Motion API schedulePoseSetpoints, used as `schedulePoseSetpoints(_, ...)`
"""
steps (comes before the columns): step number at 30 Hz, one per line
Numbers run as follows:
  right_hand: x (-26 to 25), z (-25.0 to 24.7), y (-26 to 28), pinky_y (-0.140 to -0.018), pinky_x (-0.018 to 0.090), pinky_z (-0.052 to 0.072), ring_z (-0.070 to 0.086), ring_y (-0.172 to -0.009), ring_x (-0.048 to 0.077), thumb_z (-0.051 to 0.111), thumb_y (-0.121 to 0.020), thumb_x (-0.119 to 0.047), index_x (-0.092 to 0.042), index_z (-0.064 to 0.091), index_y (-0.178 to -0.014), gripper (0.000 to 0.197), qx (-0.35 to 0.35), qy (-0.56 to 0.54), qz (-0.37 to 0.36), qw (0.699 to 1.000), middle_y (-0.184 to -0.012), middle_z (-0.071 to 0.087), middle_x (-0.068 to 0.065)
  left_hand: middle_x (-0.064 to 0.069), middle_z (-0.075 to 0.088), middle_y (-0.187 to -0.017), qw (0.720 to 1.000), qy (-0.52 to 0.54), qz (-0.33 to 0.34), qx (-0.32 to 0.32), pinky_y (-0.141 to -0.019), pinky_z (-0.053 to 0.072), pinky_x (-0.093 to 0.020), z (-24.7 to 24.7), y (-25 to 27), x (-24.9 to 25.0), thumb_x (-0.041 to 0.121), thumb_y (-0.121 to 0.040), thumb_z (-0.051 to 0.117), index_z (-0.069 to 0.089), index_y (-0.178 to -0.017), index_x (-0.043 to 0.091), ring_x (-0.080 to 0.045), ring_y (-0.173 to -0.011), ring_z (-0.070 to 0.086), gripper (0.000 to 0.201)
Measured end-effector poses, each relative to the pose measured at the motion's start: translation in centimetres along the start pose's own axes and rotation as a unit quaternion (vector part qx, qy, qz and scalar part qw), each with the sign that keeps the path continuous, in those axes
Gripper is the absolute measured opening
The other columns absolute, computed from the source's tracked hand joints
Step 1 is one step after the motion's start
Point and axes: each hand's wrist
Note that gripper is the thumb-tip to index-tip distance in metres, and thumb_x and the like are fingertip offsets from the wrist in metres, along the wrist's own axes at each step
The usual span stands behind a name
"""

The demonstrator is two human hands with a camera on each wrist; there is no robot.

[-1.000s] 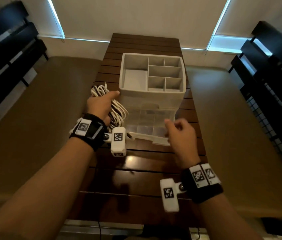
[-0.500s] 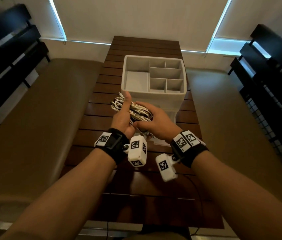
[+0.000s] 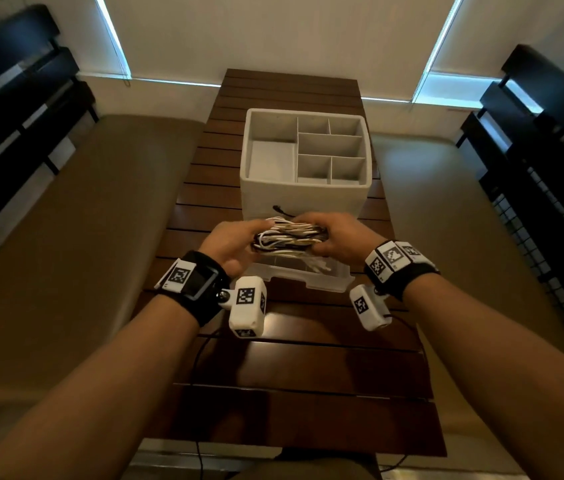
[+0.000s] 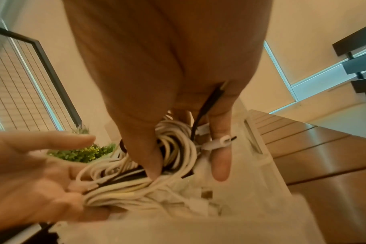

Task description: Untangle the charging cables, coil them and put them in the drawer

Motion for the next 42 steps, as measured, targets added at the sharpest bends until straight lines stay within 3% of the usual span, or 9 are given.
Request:
schedulePoseSetpoints(10, 0.5, 1.7, 0.1, -0.099, 0.047, 0.052, 0.054, -0.123, 0.028, 0.081, -0.083, -0.05, -0.028, 0.048, -0.15, 0.077, 0.043, 0.127, 0.058, 0.989, -0.135, 0.054, 0.008, -0.009, 0.069, -0.105, 0.968, -0.243, 0.066, -0.019, -0.074, 0.051, -0.024, -0.7, 1.2, 1.0, 0.002, -0.097, 0.069, 0.067, -0.106, 0.01, -0.015, -0.088, 0.067, 0.012)
schedulePoseSetpoints(15, -0.8, 2.4, 1.0, -0.073, 0.038, 0.052, 0.058, -0.1, 0.028, 0.074, -0.092, -0.024, -0.021, 0.064, -0.133, 0.042, 0.16, 0.178, -0.041, 0.97, -0.115, 0.053, 0.008, 0.0, 0.071, -0.124, 0.899, -0.4, 0.177, -0.02, -0.08, 0.048, -0.011, 0.4, 1.6, 1.7, 0.011, -0.096, 0.074, 0.068, -0.134, 0.012, -0.012, -0.115, 0.066, 0.039)
schedulePoseSetpoints(20, -1.1, 2.9, 0.0, -0.07, 0.034, 0.041, 0.065, -0.093, 0.036, 0.059, -0.1, -0.012, -0.017, 0.074, -0.125, 0.03, 0.14, 0.204, -0.024, 0.969, -0.113, 0.065, 0.015, -0.001, 0.069, -0.133, 0.757, -0.632, 0.153, -0.068, -0.105, 0.053, -0.036, 2.7, -0.6, 1.4, 0.017, -0.093, 0.076, 0.068, -0.137, 0.021, -0.019, -0.121, 0.064, 0.045)
schedulePoseSetpoints(24, -0.9, 3.1, -0.5, -0.07, 0.043, 0.051, 0.068, -0.088, 0.04, 0.059, -0.096, -0.008, -0.014, 0.078, -0.108, 0.024, 0.127, 0.257, 0.018, 0.958, -0.1, 0.071, 0.016, -0.007, 0.067, -0.137, 0.667, -0.728, 0.107, -0.115, -0.097, 0.05, -0.03, 2.6, -1.7, 2.5, 0.02, -0.098, 0.069, 0.064, -0.142, 0.018, -0.025, -0.121, 0.062, 0.045)
schedulePoseSetpoints(27, -1.0, 2.4, -0.8, -0.066, 0.042, 0.052, 0.067, -0.08, 0.041, 0.057, -0.094, -0.005, -0.009, 0.075, -0.092, 0.018, 0.106, 0.235, 0.063, 0.964, -0.083, 0.07, 0.019, -0.005, 0.059, -0.148, 0.665, -0.729, 0.071, -0.142, -0.101, 0.043, -0.026, 2.5, -2.2, 3.5, 0.023, -0.101, 0.067, 0.053, -0.152, 0.017, -0.023, -0.131, 0.057, 0.054)
schedulePoseSetpoints(31, -0.8, 1.8, -0.6, -0.066, 0.035, 0.048, 0.067, -0.083, 0.033, 0.061, -0.096, -0.014, -0.015, 0.076, -0.106, 0.018, 0.186, 0.187, 0.049, 0.963, -0.094, 0.07, 0.011, -0.003, 0.057, -0.151, 0.679, -0.713, 0.061, -0.164, -0.108, 0.04, -0.028, 2.3, -2.8, 3.6, 0.024, -0.101, 0.068, 0.048, -0.156, 0.018, -0.022, -0.134, 0.055, 0.059)
schedulePoseSetpoints(34, -0.5, 2.0, 0.5, -0.076, 0.033, 0.055, 0.064, -0.092, 0.02, 0.065, -0.096, -0.015, -0.017, 0.067, -0.122, 0.026, 0.306, 0.096, -0.001, 0.947, -0.119, 0.059, 0.003, 0.001, 0.066, -0.13, 0.73, -0.663, 0.092, -0.136, -0.101, 0.044, -0.027, 1.6, -3.0, 3.6, 0.019, -0.098, 0.072, 0.063, -0.143, 0.017, -0.019, -0.124, 0.062, 0.045)
schedulePoseSetpoints(37, 0.4, 2.4, 0.8, -0.078, 0.034, 0.056, 0.063, -0.097, 0.021, 0.068, -0.093, -0.013, -0.021, 0.06, -0.138, 0.046, 0.267, 0.094, -0.042, 0.958, -0.126, 0.055, 0.004, 0.005, 0.073, -0.108, 0.754, -0.618, 0.219, -0.05, -0.093, 0.054, -0.027, 0.9, -2.8, 3.5, 0.012, -0.095, 0.073, 0.072, -0.121, 0.017, -0.012, -0.101, 0.069, 0.026)
schedulePoseSetpoints(42, 1.4, 3.3, -0.2, -0.065, 0.038, 0.049, 0.062, -0.089, 0.03, 0.064, -0.096, -0.015, -0.012, 0.072, -0.118, 0.023, 0.232, 0.138, -0.071, 0.96, -0.105, 0.06, 0.009, 0.0, 0.072, -0.124, 0.7, -0.636, 0.308, -0.107, -0.096, 0.056, -0.032, 1.6, -2.0, 2.9, 0.017, -0.094, 0.077, 0.065, -0.139, 0.021, -0.014, -0.105, 0.07, 0.046)
Point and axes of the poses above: each hand's wrist, its own y-axis away from the middle knuckle, its own z-axis out of the palm, x = y × z
